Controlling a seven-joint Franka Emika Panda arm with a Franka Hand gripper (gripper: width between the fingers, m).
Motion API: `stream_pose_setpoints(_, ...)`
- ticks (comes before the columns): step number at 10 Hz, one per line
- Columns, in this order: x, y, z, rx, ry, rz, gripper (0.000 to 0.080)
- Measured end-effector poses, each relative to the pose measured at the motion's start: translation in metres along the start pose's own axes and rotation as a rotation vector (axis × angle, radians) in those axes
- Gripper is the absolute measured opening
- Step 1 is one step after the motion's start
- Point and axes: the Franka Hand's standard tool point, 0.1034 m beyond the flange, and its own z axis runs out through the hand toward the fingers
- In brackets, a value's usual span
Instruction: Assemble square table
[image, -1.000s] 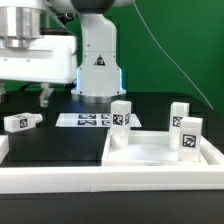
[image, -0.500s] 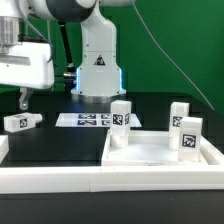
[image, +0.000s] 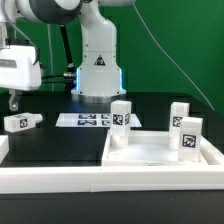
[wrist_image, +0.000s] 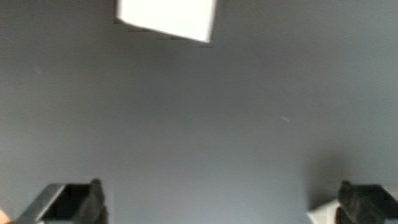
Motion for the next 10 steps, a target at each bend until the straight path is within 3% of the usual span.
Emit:
stream_pose_setpoints(3,-0.004,0.002,0.002,0.009,-0.023,0.008,0.0649)
stream_pose_setpoints(5,-0.012,-0.005,0.005,0.050,-0.190,0.025,0.0649)
stream_pose_setpoints(10,-0.019,0.005,0.017,0.073,-0.569,0.090,0.0649)
